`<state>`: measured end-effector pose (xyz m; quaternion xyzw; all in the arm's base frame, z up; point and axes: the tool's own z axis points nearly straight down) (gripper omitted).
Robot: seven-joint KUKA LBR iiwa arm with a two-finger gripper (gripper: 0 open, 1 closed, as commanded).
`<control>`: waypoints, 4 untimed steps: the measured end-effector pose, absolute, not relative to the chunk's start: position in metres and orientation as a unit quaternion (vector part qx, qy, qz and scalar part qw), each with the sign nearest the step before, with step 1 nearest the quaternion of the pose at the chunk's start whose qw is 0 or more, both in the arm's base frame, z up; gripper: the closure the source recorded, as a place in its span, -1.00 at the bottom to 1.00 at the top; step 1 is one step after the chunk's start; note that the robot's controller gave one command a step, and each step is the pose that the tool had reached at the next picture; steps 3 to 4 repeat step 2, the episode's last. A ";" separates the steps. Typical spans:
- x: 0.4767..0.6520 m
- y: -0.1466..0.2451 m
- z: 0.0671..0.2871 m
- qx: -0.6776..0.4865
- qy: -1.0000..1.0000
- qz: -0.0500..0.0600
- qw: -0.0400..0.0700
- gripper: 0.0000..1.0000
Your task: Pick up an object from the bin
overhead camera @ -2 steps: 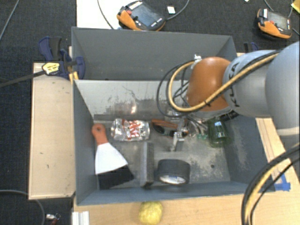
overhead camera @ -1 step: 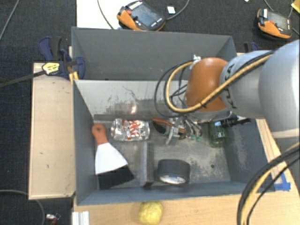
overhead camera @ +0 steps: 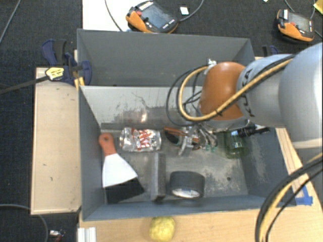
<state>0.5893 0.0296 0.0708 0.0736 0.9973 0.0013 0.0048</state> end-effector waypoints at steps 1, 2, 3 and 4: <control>0.586 0.029 0.085 0.073 0.997 0.001 -0.001 1.00; 0.588 0.029 0.122 0.073 0.997 0.001 0.003 1.00; 0.588 0.029 0.122 0.073 0.997 0.001 0.003 1.00; 0.588 0.029 0.122 0.073 0.997 0.001 0.003 1.00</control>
Offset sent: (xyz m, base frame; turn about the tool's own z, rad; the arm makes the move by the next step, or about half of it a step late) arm -0.0022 -0.0001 0.0778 -0.0002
